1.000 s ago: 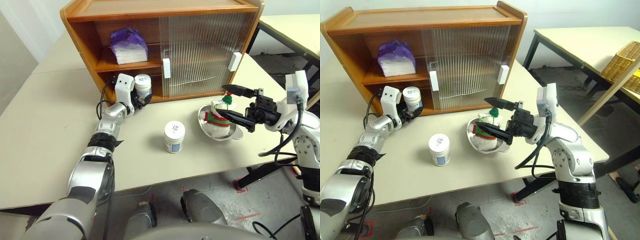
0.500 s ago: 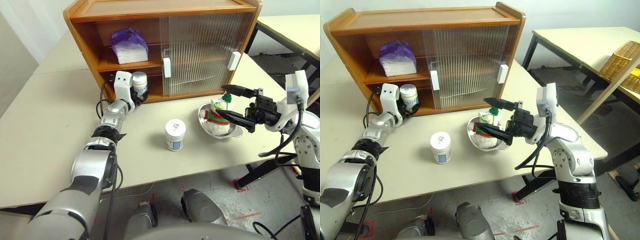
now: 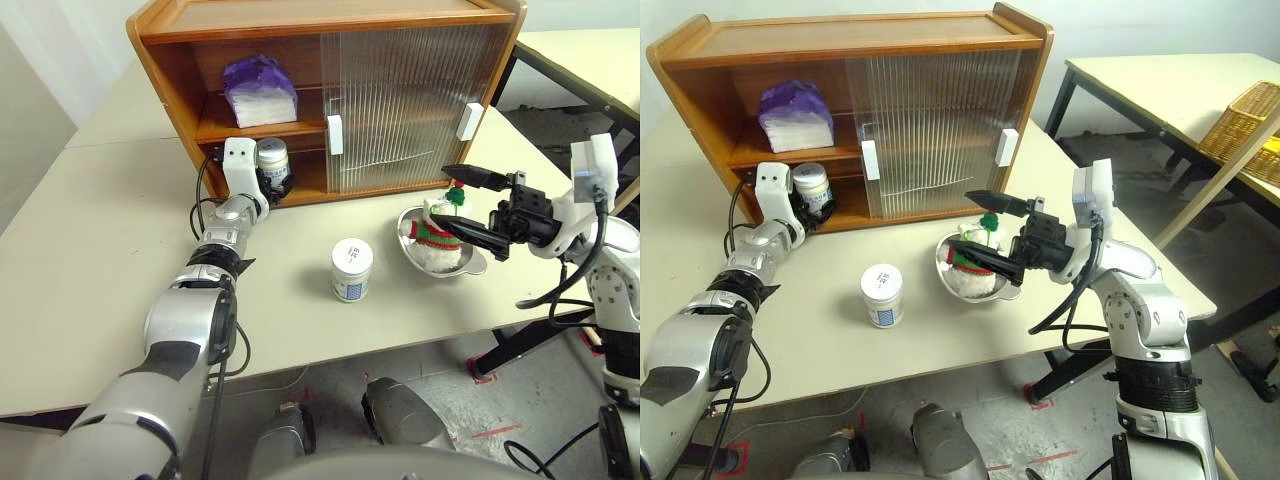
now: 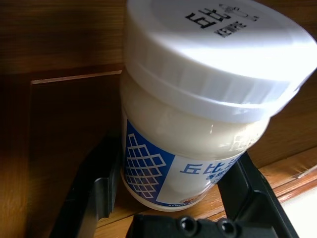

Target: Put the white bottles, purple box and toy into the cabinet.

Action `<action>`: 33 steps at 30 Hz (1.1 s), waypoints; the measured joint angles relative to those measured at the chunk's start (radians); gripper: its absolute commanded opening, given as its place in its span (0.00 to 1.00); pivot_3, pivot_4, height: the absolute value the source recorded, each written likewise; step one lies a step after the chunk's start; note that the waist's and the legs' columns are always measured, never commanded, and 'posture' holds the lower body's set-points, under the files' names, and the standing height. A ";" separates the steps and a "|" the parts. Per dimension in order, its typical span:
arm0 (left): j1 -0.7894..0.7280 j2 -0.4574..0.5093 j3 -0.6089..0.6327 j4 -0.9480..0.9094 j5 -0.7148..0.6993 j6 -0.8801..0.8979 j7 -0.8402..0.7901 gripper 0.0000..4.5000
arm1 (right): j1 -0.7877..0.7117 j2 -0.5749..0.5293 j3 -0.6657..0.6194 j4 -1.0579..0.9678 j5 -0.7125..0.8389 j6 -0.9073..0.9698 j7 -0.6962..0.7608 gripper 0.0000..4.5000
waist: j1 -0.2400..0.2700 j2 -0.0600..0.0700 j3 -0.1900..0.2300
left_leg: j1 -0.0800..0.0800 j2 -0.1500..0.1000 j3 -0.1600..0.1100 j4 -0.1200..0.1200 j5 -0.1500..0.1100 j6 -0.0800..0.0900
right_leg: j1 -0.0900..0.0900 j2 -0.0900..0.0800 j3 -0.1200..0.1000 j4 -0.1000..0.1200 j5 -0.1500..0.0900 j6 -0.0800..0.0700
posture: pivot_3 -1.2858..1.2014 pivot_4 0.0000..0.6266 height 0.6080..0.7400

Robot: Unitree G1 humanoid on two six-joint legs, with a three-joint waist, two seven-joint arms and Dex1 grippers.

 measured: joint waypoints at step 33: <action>0.144 -0.012 0.011 -0.131 -0.017 -0.028 -0.088 0.95 | -0.050 0.031 0.037 0.046 -0.011 0.000 -0.027 1.00 | 0.004 0.000 0.000 | 0.001 -0.001 0.000 0.000 0.001 0.000 | 0.001 0.000 0.000 0.000 0.001 0.000 | 0.38 0.06 1.00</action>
